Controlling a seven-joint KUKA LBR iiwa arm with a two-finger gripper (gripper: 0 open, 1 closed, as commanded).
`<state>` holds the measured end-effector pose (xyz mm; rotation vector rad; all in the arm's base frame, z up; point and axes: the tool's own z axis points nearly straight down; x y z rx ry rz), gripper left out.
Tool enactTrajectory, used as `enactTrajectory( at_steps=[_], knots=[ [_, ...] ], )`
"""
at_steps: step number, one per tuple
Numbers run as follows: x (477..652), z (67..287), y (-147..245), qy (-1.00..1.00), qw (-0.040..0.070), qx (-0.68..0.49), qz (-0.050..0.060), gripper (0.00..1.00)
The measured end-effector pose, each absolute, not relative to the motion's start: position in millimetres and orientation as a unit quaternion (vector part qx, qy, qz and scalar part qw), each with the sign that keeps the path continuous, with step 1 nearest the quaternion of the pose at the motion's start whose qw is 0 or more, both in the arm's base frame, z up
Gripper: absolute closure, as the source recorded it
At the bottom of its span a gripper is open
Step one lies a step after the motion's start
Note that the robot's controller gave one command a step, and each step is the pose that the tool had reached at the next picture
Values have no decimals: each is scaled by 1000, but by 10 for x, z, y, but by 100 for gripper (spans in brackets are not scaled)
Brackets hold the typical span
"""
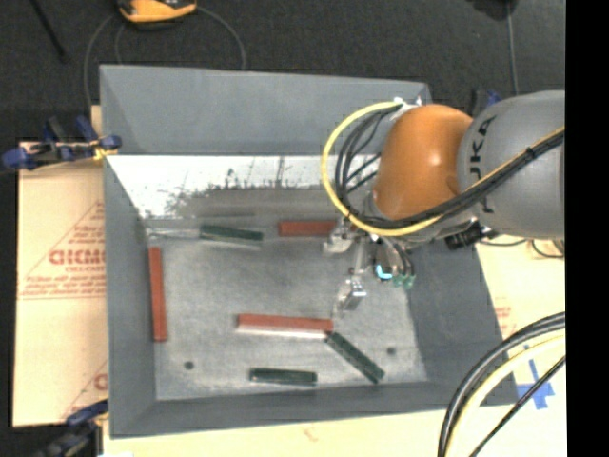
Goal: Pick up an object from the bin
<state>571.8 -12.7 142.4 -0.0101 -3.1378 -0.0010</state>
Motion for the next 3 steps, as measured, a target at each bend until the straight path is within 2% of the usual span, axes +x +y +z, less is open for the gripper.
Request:
enactTrajectory(
  at_steps=[1,2,3],
  knots=[
    [5729,1465,-128,-1000,-1,-3,0,0],
    [5433,815,743,-998,-1,61,2,100],
    [5433,816,742,-998,-1,62,2,100]
  ],
)
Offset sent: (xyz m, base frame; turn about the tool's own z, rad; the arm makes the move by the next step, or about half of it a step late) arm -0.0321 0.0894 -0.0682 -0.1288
